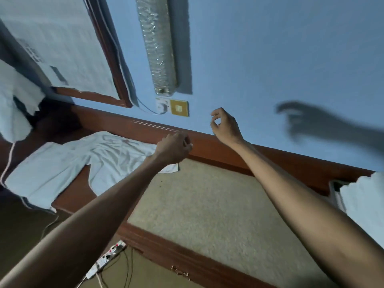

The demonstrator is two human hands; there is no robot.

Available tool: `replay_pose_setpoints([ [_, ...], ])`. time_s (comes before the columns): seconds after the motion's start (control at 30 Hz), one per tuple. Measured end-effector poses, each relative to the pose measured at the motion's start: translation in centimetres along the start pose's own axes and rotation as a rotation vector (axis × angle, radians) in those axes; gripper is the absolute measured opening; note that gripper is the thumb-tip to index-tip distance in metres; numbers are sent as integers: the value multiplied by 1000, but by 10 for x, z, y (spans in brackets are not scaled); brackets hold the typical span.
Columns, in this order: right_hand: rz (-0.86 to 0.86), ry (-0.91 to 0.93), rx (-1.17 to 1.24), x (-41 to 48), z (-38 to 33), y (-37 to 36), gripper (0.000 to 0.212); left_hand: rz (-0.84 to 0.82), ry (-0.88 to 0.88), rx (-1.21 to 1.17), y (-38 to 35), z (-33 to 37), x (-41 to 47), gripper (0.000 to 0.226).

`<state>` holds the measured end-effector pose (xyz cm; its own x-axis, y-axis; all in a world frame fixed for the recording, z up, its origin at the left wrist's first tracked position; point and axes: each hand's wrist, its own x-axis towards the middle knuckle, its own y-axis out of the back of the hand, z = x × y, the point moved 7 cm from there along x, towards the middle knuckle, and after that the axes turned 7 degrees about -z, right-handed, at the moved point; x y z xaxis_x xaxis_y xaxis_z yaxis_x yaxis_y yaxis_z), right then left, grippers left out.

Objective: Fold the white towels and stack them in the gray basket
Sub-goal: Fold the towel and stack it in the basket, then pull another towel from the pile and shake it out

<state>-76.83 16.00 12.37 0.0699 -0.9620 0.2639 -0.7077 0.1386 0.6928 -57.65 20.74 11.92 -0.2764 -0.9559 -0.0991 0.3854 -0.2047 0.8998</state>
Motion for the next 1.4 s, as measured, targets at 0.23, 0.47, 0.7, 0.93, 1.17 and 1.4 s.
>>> replay_pose_setpoints([
  [0.23, -376, 28, 13, 22, -74, -168, 13, -88, 127, 21, 20, -154, -40, 14],
  [0.47, -722, 35, -62, 48, -120, -309, 11, -118, 326, -28, 23, -297, -68, 17],
  [0.7, -943, -37, -51, 83, -138, -438, 21, -177, 535, -10, 39, -426, -78, 9],
  [0.93, -1099, -97, -7, 88, -140, -542, 22, -176, 693, -61, 36, -517, -84, 19],
  [1.17, -1107, -155, -54, 116, -153, -620, 37, -76, 815, -113, 43, -610, -86, 16],
  [1.4, -1016, -308, -40, 156, -149, -697, 46, -93, 787, -125, 37, -721, -20, 29],
])
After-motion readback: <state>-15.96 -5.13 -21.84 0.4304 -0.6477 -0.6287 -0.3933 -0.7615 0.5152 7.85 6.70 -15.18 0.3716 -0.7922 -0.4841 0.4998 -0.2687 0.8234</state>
